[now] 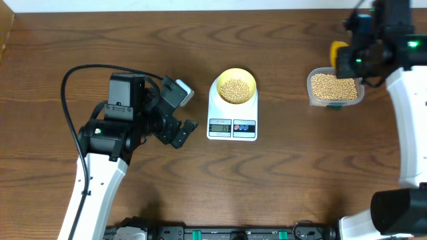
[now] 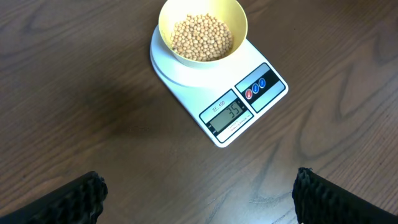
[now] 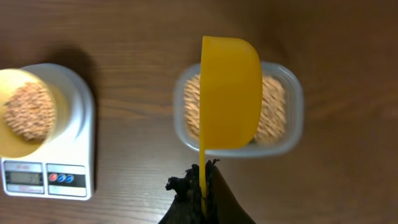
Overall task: Scoop item into bowl and weigh 50g on scale
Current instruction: 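Return the scoop to the soybean tub with the right gripper, then dip the scoop into the soybeans and scoop with the right gripper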
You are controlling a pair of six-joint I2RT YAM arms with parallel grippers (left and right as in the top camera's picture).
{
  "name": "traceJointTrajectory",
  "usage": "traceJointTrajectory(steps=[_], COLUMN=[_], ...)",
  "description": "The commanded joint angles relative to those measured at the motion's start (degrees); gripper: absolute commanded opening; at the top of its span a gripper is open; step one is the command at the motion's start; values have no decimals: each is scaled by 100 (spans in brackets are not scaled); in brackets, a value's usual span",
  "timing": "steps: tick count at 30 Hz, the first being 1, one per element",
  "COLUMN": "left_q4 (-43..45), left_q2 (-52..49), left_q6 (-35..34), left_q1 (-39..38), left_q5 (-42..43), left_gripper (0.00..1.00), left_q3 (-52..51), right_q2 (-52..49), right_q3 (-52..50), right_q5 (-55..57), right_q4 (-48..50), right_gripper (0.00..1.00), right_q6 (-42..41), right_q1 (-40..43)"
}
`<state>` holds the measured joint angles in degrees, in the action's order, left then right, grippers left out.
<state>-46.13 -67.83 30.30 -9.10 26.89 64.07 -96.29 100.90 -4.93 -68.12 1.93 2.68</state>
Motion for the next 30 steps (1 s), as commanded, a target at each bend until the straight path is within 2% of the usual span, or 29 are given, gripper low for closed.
traceJointTrajectory(steps=[1, 9, 19, 30], left_q4=[-4, -4, -4, -4], left_q2=[-33, -33, -33, -33], left_q6=[94, 94, 94, 94], left_q1=[26, 26, 26, 26], left_q5=[74, 74, 74, 74], left_gripper=[98, 97, 98, 97], left_q3=[-15, -15, -15, -15], right_q2=[-20, -144, -673, -1088], right_q3=[50, 50, 52, 50], right_q5=[-280, -308, -332, 291], right_q4=[-111, -249, -201, -411], right_gripper=[1, 1, 1, 1], right_q6=[-282, -428, -420, -210], right_q1=[328, 494, 326, 162])
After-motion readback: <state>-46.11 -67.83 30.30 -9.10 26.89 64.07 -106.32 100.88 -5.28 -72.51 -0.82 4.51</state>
